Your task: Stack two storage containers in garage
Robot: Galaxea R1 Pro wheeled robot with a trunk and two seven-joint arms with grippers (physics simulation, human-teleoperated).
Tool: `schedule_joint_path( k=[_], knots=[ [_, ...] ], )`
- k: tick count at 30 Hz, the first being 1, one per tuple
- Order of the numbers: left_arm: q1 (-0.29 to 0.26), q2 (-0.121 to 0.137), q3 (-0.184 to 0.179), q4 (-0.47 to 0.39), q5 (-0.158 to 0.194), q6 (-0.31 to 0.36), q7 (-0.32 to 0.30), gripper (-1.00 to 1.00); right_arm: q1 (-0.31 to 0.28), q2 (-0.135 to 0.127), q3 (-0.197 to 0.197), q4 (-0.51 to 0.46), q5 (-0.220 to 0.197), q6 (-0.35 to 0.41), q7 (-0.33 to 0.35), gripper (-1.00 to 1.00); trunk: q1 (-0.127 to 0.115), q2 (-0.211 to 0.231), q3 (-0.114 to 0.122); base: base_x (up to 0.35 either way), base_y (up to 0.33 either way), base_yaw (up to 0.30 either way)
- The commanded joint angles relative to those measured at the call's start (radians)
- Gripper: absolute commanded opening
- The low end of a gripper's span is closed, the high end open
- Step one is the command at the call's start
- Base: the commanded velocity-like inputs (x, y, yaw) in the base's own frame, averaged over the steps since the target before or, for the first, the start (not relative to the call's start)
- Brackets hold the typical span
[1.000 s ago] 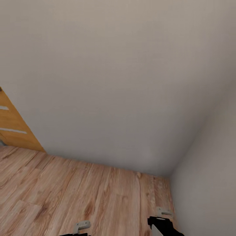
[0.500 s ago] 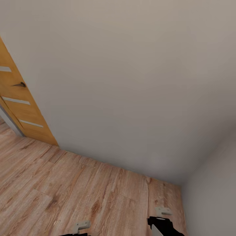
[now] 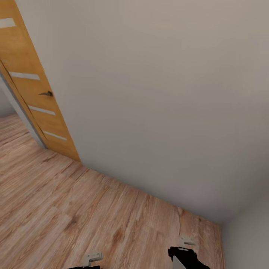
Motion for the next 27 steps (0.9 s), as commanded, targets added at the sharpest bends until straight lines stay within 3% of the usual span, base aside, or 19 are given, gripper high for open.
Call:
schedule_joint_path(
  k=[1, 27],
  knots=[
    [0.000, -0.001, 0.004, -0.002, 0.009, 0.006, -0.001, 1.00, -0.001, -0.001, 0.008, -0.002, -0.005, 0.006, -0.008, 1.00, 0.001, -0.001, -0.001, 0.266, 0.072, 0.216],
    [0.000, -0.001, 0.004, -0.002, 0.009, 0.006, -0.001, 1.00, -0.001, -0.001, 0.009, -0.002, -0.005, 0.006, -0.008, 1.00, 0.001, -0.001, -0.001, 0.308, 0.124, 0.243]
  ],
)
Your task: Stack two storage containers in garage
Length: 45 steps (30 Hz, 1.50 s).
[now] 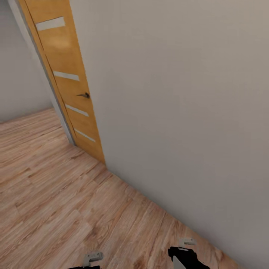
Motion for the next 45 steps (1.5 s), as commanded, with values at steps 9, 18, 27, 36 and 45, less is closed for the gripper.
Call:
schedule_joint_path(
  k=[9, 18, 27, 36, 45],
  knots=[
    [0.000, -0.001, 0.004, -0.002, 0.009, 0.006, -0.001, 1.00, -0.001, -0.001, 0.008, -0.002, -0.005, 0.006, -0.008, 1.00, 0.001, -0.001, -0.001, 0.262, 0.016, 0.248],
    [0.000, -0.001, 0.004, -0.002, 0.009, 0.006, -0.001, 1.00, -0.001, -0.001, 0.008, -0.002, -0.005, 0.006, -0.008, 1.00, 0.001, -0.001, -0.001, 0.220, 0.000, 0.248],
    [0.000, -0.001, 0.004, -0.002, 0.009, 0.006, -0.001, 1.00, -0.001, -0.001, 0.008, -0.002, -0.005, 0.006, -0.008, 1.00, 0.001, -0.001, -0.001, 0.063, 0.000, 0.248],
    [0.000, -0.001, 0.004, -0.002, 0.009, 0.006, -0.001, 1.00, -0.001, -0.001, 0.009, -0.002, -0.005, 0.006, -0.008, 1.00, 0.001, -0.001, -0.001, 0.001, 0.000, 0.248],
    [0.000, -0.001, 0.004, -0.002, 0.009, 0.006, -0.001, 1.00, -0.001, -0.001, 0.008, -0.002, -0.005, 0.006, -0.008, 1.00, 0.001, -0.001, -0.001, 0.008, 0.000, 0.248]
  ],
)
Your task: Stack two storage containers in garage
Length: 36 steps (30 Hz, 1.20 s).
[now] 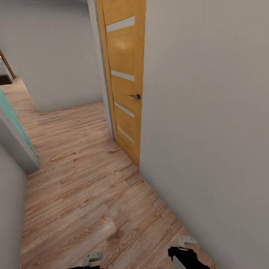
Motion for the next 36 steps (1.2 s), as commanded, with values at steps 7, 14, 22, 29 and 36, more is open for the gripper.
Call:
schedule_joint_path(
  k=[7, 14, 22, 29, 36],
  knots=[
    [0.000, -0.001, 0.004, -0.002, 0.009, 0.006, -0.001, 1.00, -0.001, -0.001, 0.009, -0.002, -0.005, 0.006, -0.008, 1.00, 0.000, -0.001, -0.001, 0.110, 0.000, 0.248],
    [0.000, -0.001, 0.004, -0.002, 0.009, 0.006, -0.001, 1.00, -0.001, -0.001, 0.008, -0.002, -0.005, 0.006, -0.008, 1.00, 0.000, -0.001, -0.001, 0.166, 0.000, 0.248],
    [0.000, -0.001, 0.004, -0.002, 0.009, 0.006, -0.001, 1.00, -0.001, -0.001, 0.009, -0.002, -0.005, 0.006, -0.008, 1.00, 0.000, -0.001, -0.001, 0.252, 0.000, 0.248],
    [0.000, -0.001, 0.004, -0.002, 0.009, 0.006, -0.001, 1.00, 0.000, -0.001, 0.009, -0.002, -0.005, 0.006, -0.008, 1.00, 0.000, -0.001, -0.001, 0.318, 0.000, 0.248],
    [0.000, -0.001, 0.004, -0.002, 0.009, 0.006, -0.001, 1.00, -0.001, -0.001, 0.009, -0.002, -0.005, 0.006, -0.008, 1.00, 0.000, -0.001, -0.001, 0.326, 0.000, 0.248]
  ],
)
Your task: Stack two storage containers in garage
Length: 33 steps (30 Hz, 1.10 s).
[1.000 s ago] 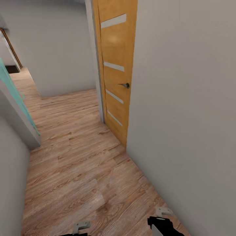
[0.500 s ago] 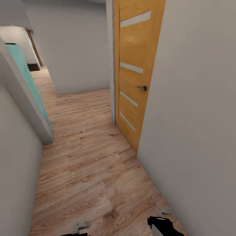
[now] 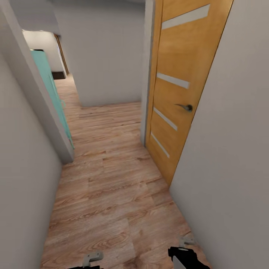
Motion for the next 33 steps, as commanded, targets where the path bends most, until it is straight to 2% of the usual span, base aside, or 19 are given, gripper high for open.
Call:
schedule_joint_path(
  k=[1, 18, 33],
  knots=[
    [0.000, -0.001, 0.004, -0.002, 0.009, 0.006, -0.001, 1.00, -0.001, -0.001, 0.008, -0.002, -0.005, 0.006, -0.008, 1.00, 0.001, -0.001, -0.001, 0.327, 0.000, 0.248],
    [0.000, -0.001, 0.004, -0.002, 0.009, 0.006, -0.001, 1.00, -0.001, -0.001, 0.008, -0.002, -0.005, 0.006, -0.008, 1.00, 0.001, -0.001, -0.001, 0.327, 0.000, 0.243],
    [0.000, -0.001, 0.004, -0.002, 0.009, 0.006, -0.001, 1.00, 0.000, -0.001, 0.007, -0.002, -0.005, 0.006, -0.008, 1.00, 0.001, -0.001, -0.001, 0.327, 0.000, 0.023]
  ],
)
